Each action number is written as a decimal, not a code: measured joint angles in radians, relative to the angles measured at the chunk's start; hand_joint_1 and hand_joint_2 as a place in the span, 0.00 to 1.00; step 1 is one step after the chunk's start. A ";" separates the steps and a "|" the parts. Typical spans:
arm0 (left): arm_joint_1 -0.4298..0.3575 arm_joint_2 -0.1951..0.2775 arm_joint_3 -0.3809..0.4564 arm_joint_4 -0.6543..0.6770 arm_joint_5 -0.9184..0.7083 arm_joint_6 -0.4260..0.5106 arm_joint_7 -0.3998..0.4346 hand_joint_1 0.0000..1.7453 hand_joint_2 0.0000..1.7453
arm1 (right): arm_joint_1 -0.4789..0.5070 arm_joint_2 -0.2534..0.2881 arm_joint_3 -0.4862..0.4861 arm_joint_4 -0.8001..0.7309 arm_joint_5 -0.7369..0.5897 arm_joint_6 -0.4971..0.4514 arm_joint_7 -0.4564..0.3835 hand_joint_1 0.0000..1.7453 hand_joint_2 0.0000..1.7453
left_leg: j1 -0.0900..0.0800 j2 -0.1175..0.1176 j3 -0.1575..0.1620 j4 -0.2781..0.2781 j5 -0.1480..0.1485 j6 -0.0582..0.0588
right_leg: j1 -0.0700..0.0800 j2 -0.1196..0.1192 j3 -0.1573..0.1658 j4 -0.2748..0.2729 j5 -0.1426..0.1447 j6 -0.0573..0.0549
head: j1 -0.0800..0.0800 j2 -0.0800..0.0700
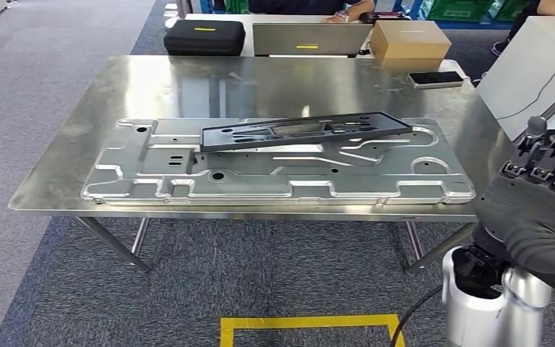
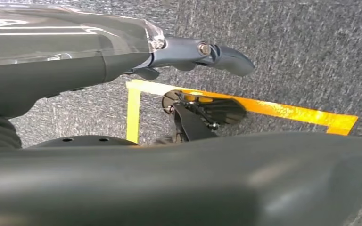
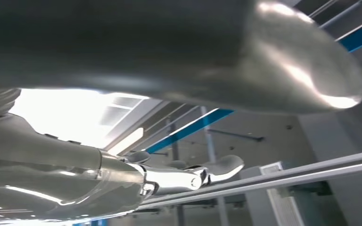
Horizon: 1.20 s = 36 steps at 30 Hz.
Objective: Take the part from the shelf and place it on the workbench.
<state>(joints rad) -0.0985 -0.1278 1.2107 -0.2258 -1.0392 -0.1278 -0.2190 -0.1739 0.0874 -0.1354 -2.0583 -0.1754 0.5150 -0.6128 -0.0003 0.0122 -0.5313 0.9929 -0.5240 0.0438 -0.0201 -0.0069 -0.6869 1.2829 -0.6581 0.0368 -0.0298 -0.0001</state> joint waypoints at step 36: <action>0.001 0.003 0.000 0.000 -0.040 0.041 0.019 0.00 0.00 | 0.030 0.004 -0.004 -0.002 0.000 0.006 -0.001 0.00 0.00 | -0.003 0.003 -0.046 0.032 0.016 -0.010 | 0.001 0.001 0.190 -0.230 0.073 0.005 | 0.000 0.000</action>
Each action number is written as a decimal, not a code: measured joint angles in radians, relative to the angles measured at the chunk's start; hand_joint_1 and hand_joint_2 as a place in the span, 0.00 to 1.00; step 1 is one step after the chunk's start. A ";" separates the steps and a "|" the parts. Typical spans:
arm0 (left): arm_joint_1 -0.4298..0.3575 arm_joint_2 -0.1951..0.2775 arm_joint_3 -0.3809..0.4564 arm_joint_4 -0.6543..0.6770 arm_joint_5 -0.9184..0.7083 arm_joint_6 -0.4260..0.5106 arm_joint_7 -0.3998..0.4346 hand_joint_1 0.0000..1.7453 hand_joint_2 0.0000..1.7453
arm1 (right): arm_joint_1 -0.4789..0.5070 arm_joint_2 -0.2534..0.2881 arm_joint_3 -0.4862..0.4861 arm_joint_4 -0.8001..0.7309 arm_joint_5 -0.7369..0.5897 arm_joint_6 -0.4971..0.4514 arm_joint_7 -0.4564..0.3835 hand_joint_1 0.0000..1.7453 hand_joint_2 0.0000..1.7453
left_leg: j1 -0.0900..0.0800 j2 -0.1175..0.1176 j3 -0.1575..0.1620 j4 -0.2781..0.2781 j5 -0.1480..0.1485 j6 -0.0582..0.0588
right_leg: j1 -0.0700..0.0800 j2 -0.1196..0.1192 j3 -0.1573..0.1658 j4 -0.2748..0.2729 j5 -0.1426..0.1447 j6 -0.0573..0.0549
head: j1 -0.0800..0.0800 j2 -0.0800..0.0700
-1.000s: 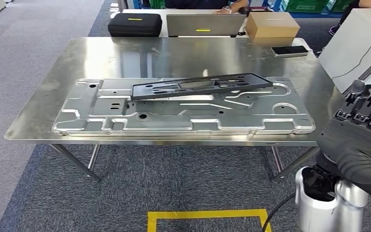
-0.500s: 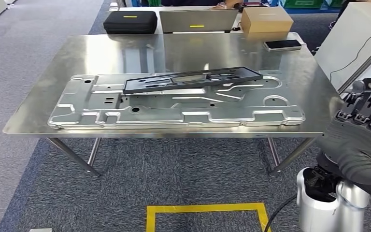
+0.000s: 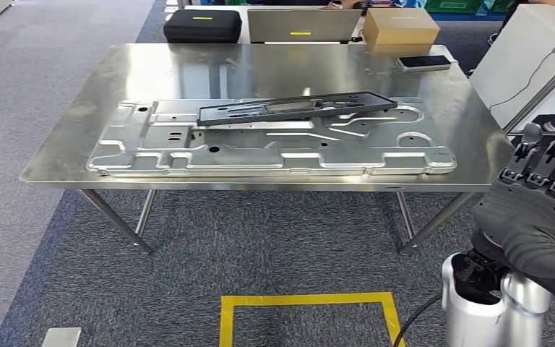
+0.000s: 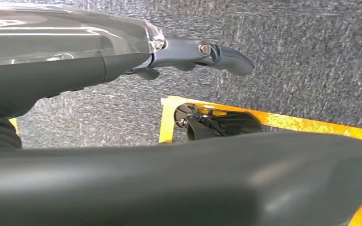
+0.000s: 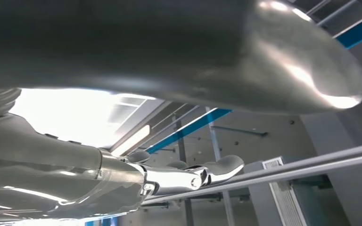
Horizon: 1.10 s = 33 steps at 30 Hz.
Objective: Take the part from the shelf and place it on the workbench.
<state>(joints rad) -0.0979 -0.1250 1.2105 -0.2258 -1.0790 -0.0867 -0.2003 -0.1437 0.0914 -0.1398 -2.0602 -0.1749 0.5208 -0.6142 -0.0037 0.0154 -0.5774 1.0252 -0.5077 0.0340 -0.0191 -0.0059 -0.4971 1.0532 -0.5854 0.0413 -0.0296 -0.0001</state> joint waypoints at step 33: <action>0.008 0.009 0.003 -0.001 0.022 0.014 -0.003 0.00 0.00 | 0.136 0.033 0.017 -0.035 0.032 0.027 -0.035 0.00 0.00 | -0.003 0.001 -0.013 0.004 0.013 -0.012 | 0.004 0.002 0.022 -0.046 -0.003 -0.015 | 0.000 0.000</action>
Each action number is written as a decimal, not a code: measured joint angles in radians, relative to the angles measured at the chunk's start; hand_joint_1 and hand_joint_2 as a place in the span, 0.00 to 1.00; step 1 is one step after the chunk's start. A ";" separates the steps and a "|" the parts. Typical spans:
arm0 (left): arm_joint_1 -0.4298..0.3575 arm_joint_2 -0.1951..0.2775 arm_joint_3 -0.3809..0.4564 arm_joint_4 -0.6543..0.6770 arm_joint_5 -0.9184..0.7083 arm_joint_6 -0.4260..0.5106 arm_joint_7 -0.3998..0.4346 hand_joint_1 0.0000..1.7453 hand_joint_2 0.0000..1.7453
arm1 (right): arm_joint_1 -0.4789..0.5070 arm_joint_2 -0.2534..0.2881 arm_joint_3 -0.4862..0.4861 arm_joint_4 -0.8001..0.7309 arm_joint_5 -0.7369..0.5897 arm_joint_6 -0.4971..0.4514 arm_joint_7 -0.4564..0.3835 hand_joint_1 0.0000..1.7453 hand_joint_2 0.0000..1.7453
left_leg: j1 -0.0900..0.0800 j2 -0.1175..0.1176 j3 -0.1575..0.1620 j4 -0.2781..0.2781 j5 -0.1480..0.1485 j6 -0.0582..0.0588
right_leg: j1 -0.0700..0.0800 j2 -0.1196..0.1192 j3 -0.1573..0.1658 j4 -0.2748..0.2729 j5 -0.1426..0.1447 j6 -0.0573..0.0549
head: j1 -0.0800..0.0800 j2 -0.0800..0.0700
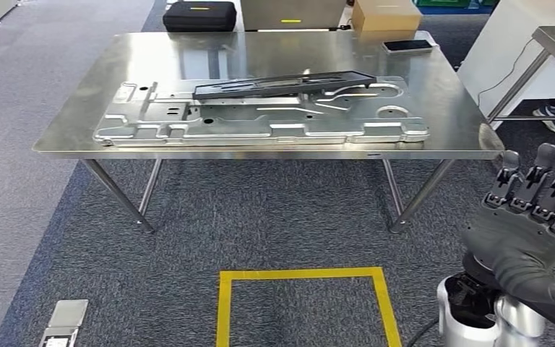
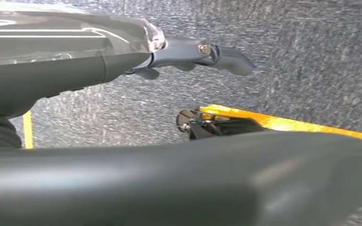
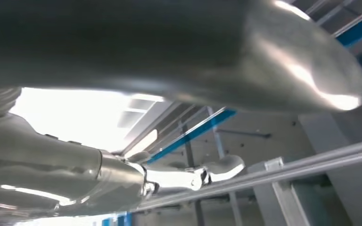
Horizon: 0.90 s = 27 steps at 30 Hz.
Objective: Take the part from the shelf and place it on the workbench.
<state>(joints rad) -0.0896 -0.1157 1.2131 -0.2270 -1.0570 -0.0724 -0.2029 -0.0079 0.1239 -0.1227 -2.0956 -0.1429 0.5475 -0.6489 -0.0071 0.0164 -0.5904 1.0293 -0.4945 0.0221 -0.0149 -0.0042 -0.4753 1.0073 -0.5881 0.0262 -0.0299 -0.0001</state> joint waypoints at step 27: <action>0.005 -0.020 0.063 -0.001 0.050 0.022 -0.016 0.00 0.00 | 0.305 0.024 -0.032 0.113 0.269 -0.194 -0.002 0.00 0.00 | 0.003 0.001 0.048 -0.035 -0.020 0.021 | -0.001 -0.002 -0.048 0.111 -0.001 0.009 | 0.001 0.000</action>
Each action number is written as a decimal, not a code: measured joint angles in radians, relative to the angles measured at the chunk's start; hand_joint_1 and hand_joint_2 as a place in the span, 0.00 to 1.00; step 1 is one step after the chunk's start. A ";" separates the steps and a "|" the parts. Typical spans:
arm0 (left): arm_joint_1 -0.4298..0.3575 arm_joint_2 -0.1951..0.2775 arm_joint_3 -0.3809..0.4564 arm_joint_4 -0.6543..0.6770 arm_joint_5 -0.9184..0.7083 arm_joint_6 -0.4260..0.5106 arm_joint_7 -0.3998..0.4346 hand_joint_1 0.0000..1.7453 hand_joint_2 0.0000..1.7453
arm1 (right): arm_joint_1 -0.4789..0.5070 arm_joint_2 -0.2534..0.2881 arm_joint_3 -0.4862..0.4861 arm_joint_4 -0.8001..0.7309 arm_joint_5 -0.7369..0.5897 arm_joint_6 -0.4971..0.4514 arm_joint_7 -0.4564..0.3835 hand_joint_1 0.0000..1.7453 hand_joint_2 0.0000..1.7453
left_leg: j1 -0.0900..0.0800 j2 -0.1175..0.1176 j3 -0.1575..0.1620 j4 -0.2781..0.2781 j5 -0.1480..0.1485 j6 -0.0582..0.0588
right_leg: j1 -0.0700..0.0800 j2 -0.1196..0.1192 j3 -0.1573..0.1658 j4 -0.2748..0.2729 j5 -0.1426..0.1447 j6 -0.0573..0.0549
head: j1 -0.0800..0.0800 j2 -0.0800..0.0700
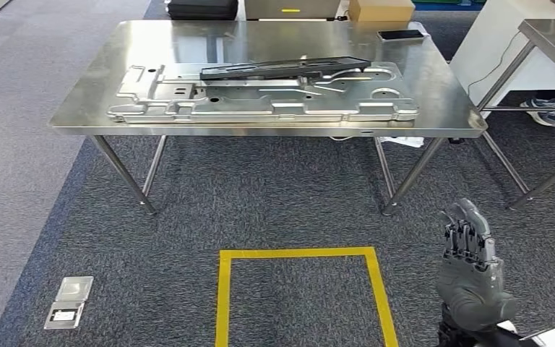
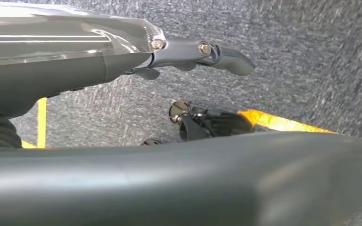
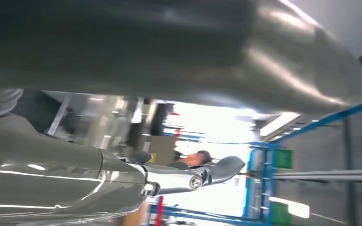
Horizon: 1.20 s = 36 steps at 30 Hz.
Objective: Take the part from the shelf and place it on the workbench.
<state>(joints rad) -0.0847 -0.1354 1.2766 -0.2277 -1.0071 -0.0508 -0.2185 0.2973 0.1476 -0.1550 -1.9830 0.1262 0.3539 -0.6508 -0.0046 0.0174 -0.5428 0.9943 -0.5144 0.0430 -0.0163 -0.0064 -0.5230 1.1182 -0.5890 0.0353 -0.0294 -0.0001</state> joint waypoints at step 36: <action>0.003 -0.030 0.032 -0.007 -0.018 -0.006 -0.020 0.00 0.00 | -0.220 -0.094 -0.397 1.480 0.628 -0.438 0.040 0.00 0.00 | -0.006 -0.001 -0.017 0.034 0.000 -0.016 | 0.003 0.000 0.048 -0.120 0.017 -0.024 | -0.001 0.000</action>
<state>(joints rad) -0.0813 -0.1652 1.3089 -0.2349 -1.0256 -0.0564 -0.2382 0.0776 0.0538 -0.5519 -0.5026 0.7538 -0.0845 -0.6110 -0.0108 0.0168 -0.5593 1.0285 -0.5148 0.0266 -0.0129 -0.0063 -0.4751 0.9983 -0.5716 0.0117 -0.0305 -0.0001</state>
